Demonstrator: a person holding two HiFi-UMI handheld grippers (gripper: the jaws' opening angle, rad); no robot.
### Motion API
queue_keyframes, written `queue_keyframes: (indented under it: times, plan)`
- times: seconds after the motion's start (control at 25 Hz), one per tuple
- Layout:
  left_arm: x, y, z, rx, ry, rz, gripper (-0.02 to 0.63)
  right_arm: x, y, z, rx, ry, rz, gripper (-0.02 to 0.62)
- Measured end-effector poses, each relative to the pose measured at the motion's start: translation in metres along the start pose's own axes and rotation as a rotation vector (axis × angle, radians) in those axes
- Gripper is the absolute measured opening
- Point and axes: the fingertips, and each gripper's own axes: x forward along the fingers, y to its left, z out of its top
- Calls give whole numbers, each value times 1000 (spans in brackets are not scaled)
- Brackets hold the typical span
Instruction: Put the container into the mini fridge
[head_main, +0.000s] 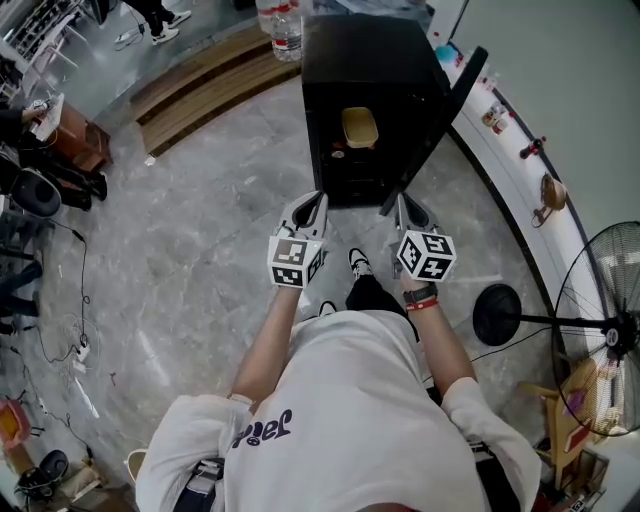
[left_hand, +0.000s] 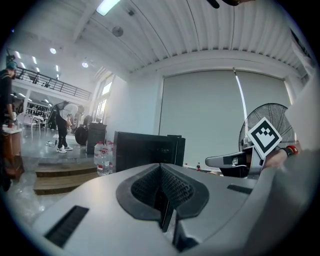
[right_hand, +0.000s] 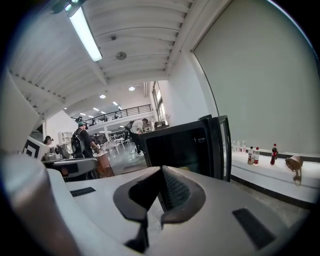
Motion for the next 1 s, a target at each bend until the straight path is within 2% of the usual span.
queue_keyframes:
  times: [0.28, 0.52, 0.72, 1.0]
  plan:
    - [-2, -5, 5, 6, -23, 7, 21, -9, -1, 0, -11, 15, -2, 14]
    - [1, 1, 2, 8, 0, -1, 21, -5, -3, -2, 0, 27, 10, 14]
    - [16, -3, -3, 3, 39, -36, 21, 8, 4, -13, 39, 85, 135, 14]
    - [53, -9, -17, -2, 98, -105, 21, 24, 7, -17, -4, 152, 265, 14]
